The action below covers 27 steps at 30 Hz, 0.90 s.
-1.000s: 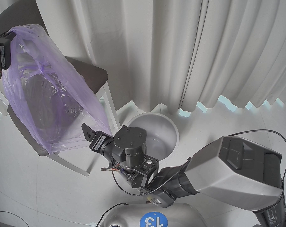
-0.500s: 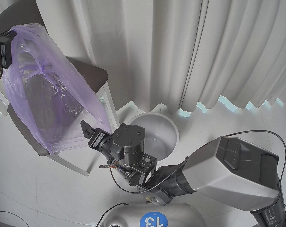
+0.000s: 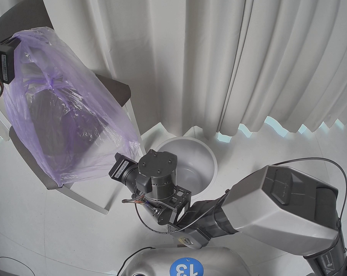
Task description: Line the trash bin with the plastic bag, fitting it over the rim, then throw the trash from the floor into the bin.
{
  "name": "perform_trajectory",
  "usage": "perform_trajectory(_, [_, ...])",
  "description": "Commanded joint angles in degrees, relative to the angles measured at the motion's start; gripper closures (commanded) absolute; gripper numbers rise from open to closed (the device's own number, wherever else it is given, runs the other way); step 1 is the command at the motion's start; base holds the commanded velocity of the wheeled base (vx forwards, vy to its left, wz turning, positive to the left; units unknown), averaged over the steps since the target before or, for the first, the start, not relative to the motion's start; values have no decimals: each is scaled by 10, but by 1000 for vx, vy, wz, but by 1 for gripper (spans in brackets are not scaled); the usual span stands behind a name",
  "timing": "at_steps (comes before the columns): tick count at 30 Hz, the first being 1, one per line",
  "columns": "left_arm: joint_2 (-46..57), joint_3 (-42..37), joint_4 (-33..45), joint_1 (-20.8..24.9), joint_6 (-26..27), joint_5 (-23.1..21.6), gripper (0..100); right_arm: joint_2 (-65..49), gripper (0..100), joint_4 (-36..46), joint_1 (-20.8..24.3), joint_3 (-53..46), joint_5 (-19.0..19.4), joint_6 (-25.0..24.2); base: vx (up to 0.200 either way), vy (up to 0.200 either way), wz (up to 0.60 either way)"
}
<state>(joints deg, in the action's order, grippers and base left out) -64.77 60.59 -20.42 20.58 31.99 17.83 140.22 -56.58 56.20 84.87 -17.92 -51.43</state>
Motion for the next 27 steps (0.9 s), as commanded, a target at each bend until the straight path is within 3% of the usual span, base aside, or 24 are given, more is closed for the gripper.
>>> perform_trajectory(1, [1, -1, -1, 0, 0, 0, 100, -7, 100, 0, -3, -2, 0, 1, 0, 0, 0])
perform_trajectory(8, [1, -1, 5, 0, 0, 1, 100, -40, 100, 2, -13, -26, 0, 13, 0, 0, 0])
perform_trajectory(16, [-20, 2, 21, 19, 0, 2, 100, -195, 100, -27, -61, -185, 93, 83, 0, 0, 0])
perform_trajectory(20, [-23, 3, 38, 30, 4, 4, 100, -242, 100, -22, -75, -239, 117, 121, 0, 0, 0])
perform_trajectory(22, [-23, 4, 69, 40, 8, 4, 100, -279, 100, -25, -93, -282, 148, 164, 0, 0, 0])
perform_trajectory(27, [-29, 1, 76, 66, 8, 26, 100, -344, 100, -22, -117, -330, 181, 193, 0, 0, 0])
